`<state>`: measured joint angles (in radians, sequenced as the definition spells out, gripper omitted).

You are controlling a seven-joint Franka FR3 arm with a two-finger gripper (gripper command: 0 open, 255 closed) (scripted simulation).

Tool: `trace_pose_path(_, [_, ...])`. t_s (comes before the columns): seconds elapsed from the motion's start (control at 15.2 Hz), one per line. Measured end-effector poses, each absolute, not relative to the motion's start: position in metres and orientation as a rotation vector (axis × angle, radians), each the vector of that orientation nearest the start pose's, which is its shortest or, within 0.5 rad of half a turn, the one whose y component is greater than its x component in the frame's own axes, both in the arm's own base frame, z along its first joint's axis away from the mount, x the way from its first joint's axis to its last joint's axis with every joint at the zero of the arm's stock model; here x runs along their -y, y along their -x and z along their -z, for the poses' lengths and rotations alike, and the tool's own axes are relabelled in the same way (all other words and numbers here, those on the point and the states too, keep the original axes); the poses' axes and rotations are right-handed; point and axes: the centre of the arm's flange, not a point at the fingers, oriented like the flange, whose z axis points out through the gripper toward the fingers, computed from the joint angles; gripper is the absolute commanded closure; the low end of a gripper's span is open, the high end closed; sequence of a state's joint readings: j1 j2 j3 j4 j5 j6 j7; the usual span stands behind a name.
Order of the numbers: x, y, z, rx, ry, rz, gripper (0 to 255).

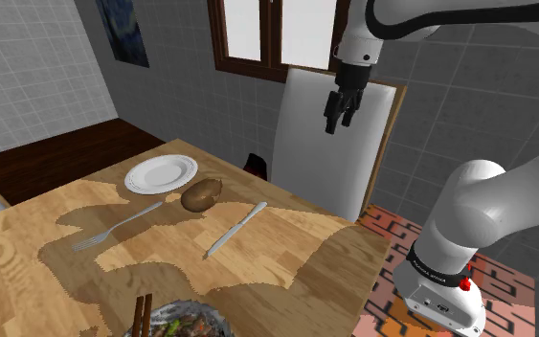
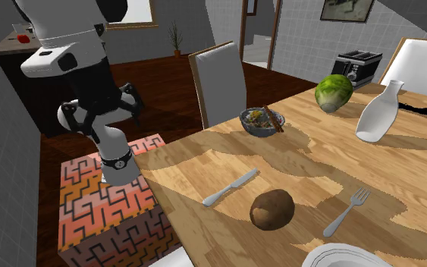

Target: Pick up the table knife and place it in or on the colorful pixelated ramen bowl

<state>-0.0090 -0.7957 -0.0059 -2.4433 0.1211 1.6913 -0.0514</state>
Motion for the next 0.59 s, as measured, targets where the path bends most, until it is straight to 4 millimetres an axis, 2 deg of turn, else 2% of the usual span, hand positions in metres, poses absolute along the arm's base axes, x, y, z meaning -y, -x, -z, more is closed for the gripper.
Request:
trace_pose_path(0.07, [-0.006, -0.314, -0.564, 0.04, 3.017, 0.072, 0])
trace_pose_path(0.2, [-0.022, -0.313, -0.558, -0.044, 3.028, 0.061, 0])
trace_pose_path(0.59, [-0.1, -0.313, -0.53, -0.489, 3.044, 0.006, 0])
